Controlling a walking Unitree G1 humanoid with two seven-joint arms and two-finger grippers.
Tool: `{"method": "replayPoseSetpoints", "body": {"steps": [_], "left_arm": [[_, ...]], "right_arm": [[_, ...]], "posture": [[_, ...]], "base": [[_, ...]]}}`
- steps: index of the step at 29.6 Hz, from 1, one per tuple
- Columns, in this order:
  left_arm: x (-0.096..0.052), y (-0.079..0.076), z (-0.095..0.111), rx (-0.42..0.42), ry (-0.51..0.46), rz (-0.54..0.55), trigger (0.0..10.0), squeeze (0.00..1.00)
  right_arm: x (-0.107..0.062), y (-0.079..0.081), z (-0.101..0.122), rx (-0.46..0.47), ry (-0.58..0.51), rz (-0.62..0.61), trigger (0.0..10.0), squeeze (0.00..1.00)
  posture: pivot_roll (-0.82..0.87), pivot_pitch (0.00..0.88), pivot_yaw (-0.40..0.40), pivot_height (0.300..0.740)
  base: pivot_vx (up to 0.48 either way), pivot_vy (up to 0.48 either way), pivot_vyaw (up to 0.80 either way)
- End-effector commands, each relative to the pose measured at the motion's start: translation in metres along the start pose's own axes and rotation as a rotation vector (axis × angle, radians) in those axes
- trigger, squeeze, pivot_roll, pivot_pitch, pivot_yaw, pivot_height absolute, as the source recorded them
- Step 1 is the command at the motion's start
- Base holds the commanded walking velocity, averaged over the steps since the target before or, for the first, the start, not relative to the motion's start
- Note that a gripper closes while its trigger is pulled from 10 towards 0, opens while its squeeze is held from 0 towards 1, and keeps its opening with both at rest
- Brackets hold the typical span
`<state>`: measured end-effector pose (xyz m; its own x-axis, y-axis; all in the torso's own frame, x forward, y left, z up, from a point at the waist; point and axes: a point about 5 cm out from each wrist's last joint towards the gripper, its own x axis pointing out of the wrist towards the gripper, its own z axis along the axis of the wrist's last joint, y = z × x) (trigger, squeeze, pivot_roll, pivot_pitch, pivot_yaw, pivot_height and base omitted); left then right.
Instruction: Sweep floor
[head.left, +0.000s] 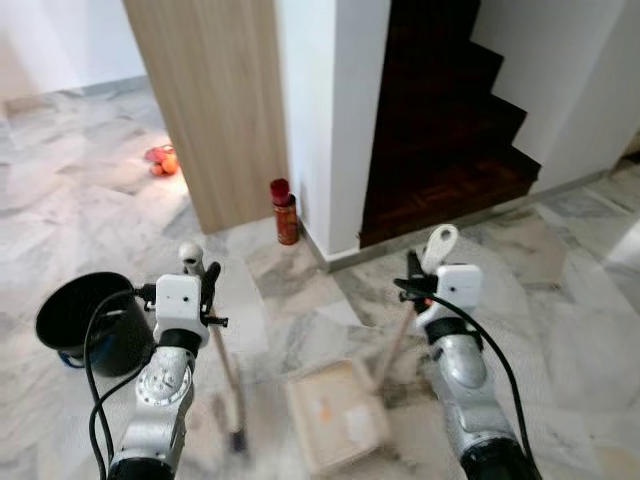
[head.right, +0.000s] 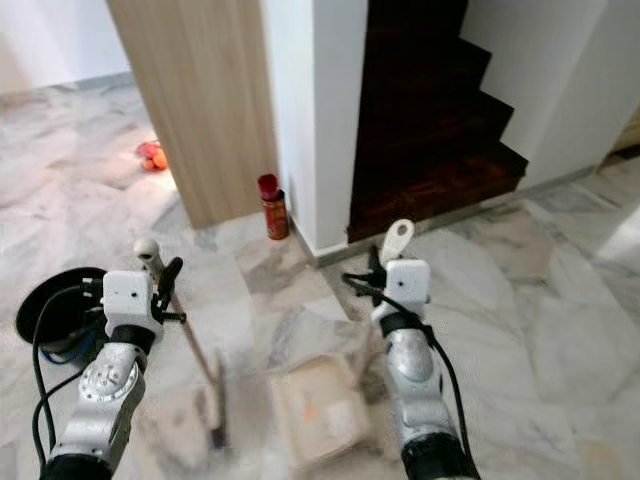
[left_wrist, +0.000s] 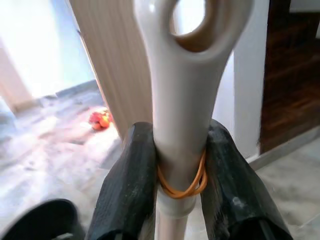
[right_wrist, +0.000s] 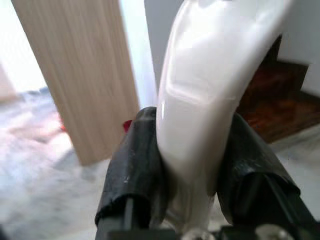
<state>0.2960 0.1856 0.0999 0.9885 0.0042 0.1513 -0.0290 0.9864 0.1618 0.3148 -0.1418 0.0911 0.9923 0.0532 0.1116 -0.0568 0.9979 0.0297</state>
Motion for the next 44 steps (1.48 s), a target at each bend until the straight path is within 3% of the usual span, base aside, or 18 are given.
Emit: {"method": "replayPoseSetpoints", "body": {"steps": [1,10,20,44], "left_arm": [[0.0056,-0.0011,0.0106,0.008,-0.047,-0.003,10.0,0.00],[0.0064,0.0000,0.0118,0.007,-0.049,-0.003,10.0,0.00],[0.0056,-0.0023,0.0111,0.009,-0.046,-0.012,10.0,0.00],[0.0056,-0.0030,0.0115,0.003,-0.049,-0.012,10.0,0.00]], "right_arm": [[0.0019,-0.0074,0.0072,-0.012,-0.036,-0.020,10.0,0.00],[0.0025,-0.0071,0.0077,-0.024,-0.038,-0.019,10.0,0.00],[0.0017,-0.0055,0.0056,-0.021,-0.026,-0.009,10.0,0.00],[0.0046,-0.0002,0.0013,0.093,0.033,0.041,10.0,0.00]], "posture": [[0.10,0.000,0.068,0.740],[0.11,0.000,0.069,0.740],[0.10,0.000,0.073,0.740],[0.10,0.000,0.068,0.740]], "base": [[0.000,0.251,0.00],[0.000,0.256,0.10],[0.000,0.151,0.79],[0.000,0.000,0.00]]}}
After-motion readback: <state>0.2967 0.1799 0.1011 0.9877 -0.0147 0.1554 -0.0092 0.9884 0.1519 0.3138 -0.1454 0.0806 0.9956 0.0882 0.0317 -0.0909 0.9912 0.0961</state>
